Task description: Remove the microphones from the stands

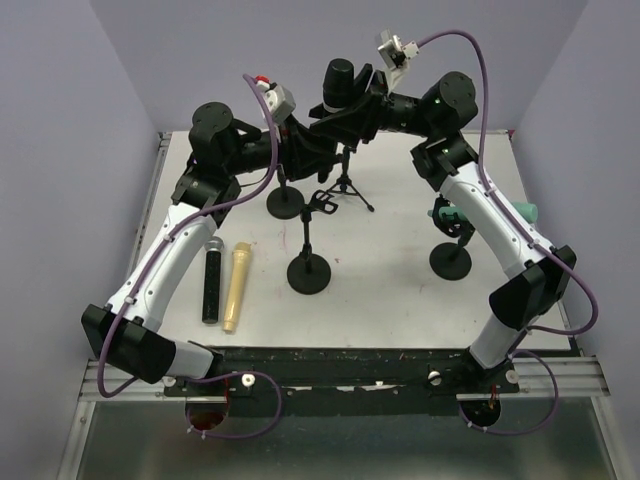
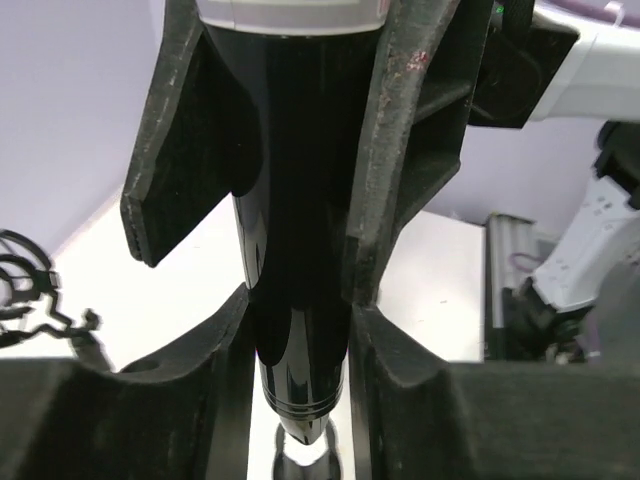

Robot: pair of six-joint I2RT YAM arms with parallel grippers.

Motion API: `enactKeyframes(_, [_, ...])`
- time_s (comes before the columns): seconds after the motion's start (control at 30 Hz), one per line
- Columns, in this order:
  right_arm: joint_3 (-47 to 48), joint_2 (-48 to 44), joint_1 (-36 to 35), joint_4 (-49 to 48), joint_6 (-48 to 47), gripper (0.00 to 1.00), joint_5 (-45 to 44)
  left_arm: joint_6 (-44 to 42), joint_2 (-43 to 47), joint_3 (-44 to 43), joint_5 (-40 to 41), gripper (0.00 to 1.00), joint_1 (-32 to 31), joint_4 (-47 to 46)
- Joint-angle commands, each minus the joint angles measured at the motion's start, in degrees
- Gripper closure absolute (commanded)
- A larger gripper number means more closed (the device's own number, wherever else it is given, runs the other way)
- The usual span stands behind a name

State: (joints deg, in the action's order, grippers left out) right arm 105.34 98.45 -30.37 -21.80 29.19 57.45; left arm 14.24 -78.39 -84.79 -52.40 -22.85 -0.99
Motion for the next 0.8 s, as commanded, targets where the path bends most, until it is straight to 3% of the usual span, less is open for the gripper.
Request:
enactKeyframes(0.0, [-1.8, -0.5, -0.3, 0.5, -0.7, 0.85, -0.1, 2.2, -1.3, -1.4, -4.2, 0.95, -0.3, -5.2])
enactKeyframes(0.07, [-1.9, -1.1, -0.2, 2.4, -2.6, 0.51, -0.8, 2.3, -1.4, -1.3, -3.9, 1.0, -0.2, -5.2])
enactKeyframes(0.13, [-1.7, -2.1, -0.2, 6.0, -6.7, 0.34, -2.7, 2.5, -1.1, -0.9, -3.2, 1.0, 0.2, -5.3])
enactKeyframes(0.27, [0.0, -3.7, 0.0, 12.3, -11.2, 0.29, -8.0, 1.8, -0.6, -0.5, -2.7, 1.0, 0.7, -4.3])
enactKeyframes(0.53, [0.7, -6.1, 1.1, 14.1, -10.1, 0.37, -15.4, -0.4, 0.9, 1.6, -2.8, 1.0, 1.2, -1.5])
enactKeyframes(0.63, [1.0, -6.0, 1.3, 14.2, -10.3, 0.52, -16.0, -0.5, 1.2, 1.9, -3.0, 1.0, 1.3, -1.0])
enactKeyframes(0.7, [0.4, -5.8, 1.3, 14.2, -11.0, 0.68, -14.7, -0.6, 1.1, 1.8, -2.8, 1.0, 1.3, -0.7])
enactKeyframes(0.73, [0.0, -5.8, 1.3, 14.0, -11.0, 0.78, -14.0, -0.6, 1.1, 1.7, -2.4, 0.96, 1.1, -0.2])
enactKeyframes(0.77, [-0.8, -5.8, 1.3, 13.5, -10.4, 0.84, -13.5, -0.5, 1.0, 1.3, -1.9, 0.8, 1.1, -0.1])
